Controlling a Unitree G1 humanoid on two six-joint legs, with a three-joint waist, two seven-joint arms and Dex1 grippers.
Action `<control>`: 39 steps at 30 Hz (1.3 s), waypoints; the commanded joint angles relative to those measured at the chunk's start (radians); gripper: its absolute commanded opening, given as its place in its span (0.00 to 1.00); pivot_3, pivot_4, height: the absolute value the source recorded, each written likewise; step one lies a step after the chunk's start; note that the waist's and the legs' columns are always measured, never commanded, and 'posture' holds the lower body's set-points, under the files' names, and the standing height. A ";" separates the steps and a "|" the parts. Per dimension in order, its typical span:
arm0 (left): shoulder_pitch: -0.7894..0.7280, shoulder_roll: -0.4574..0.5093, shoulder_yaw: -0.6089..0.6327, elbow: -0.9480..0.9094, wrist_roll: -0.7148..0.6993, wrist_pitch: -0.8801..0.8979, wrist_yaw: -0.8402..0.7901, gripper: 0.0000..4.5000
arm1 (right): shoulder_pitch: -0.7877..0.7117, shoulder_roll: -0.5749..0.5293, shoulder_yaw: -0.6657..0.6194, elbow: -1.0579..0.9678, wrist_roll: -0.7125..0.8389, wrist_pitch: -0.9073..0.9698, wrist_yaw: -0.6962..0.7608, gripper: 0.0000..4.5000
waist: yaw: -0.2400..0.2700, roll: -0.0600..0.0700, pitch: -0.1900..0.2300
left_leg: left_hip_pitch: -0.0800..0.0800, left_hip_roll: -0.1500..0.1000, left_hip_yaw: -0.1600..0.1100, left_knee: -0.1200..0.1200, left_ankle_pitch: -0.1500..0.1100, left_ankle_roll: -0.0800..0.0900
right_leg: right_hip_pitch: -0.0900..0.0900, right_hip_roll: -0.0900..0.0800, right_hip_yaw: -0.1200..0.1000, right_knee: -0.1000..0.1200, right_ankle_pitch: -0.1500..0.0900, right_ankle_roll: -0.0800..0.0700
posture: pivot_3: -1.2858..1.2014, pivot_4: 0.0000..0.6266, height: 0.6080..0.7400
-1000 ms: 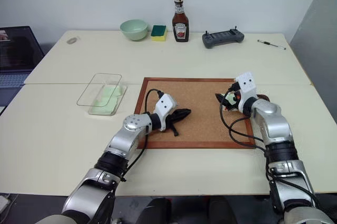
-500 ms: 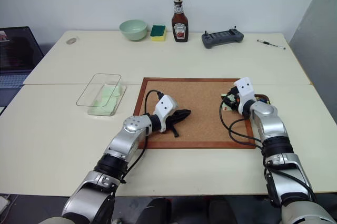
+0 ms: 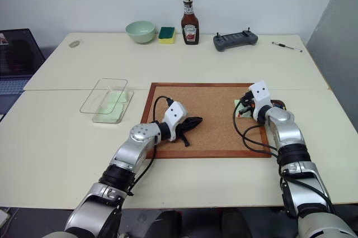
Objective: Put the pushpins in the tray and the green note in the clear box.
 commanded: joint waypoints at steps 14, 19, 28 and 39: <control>0.042 0.001 -0.048 -0.003 0.022 0.023 -0.038 0.00 | -0.010 0.007 -0.055 -0.092 0.032 -0.024 -0.005 0.01 | -0.002 0.000 0.000 | 0.000 0.000 0.000 0.000 0.000 0.000 | 0.000 0.000 0.000 0.000 0.000 0.000 | 0.52 0.24 1.00; 0.042 0.002 -0.046 -0.002 0.025 0.021 -0.043 0.00 | 0.001 0.001 -0.064 -0.123 0.033 -0.012 -0.015 0.01 | -0.003 0.000 0.000 | 0.000 0.000 0.000 0.000 0.000 0.000 | 0.000 0.000 0.000 0.000 0.000 0.000 | 0.52 0.24 1.00; 0.042 0.002 -0.048 0.002 0.028 0.017 -0.047 0.00 | 0.030 -0.028 -0.106 -0.222 0.059 0.049 -0.026 0.01 | -0.002 0.000 0.000 | 0.000 0.000 0.000 0.000 0.000 0.000 | 0.000 0.000 0.000 0.000 0.000 0.000 | 0.52 0.24 1.00; 0.032 -0.001 -0.048 0.020 0.029 0.003 -0.044 0.00 | 0.220 -0.220 -0.098 -0.450 -0.030 0.068 0.012 0.01 | 0.005 0.000 0.000 | 0.000 0.000 0.000 -0.001 0.000 0.000 | 0.000 0.000 0.000 -0.001 0.000 0.000 | 0.52 0.24 1.00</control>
